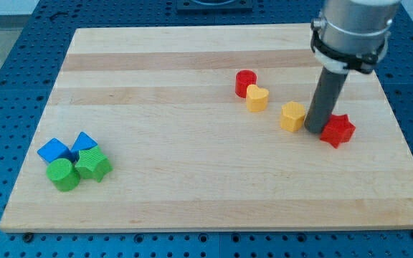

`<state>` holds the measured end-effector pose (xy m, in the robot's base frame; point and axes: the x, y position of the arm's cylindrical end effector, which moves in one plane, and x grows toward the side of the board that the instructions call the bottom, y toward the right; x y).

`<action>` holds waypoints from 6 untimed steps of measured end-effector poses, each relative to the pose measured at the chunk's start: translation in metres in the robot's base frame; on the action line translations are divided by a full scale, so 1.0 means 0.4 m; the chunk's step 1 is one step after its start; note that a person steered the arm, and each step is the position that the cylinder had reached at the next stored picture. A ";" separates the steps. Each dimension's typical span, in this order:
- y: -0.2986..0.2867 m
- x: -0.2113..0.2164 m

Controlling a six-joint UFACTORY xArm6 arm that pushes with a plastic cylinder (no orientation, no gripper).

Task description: Slide the red star towards bottom right

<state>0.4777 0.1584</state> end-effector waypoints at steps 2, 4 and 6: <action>0.000 -0.033; 0.081 -0.109; 0.064 0.095</action>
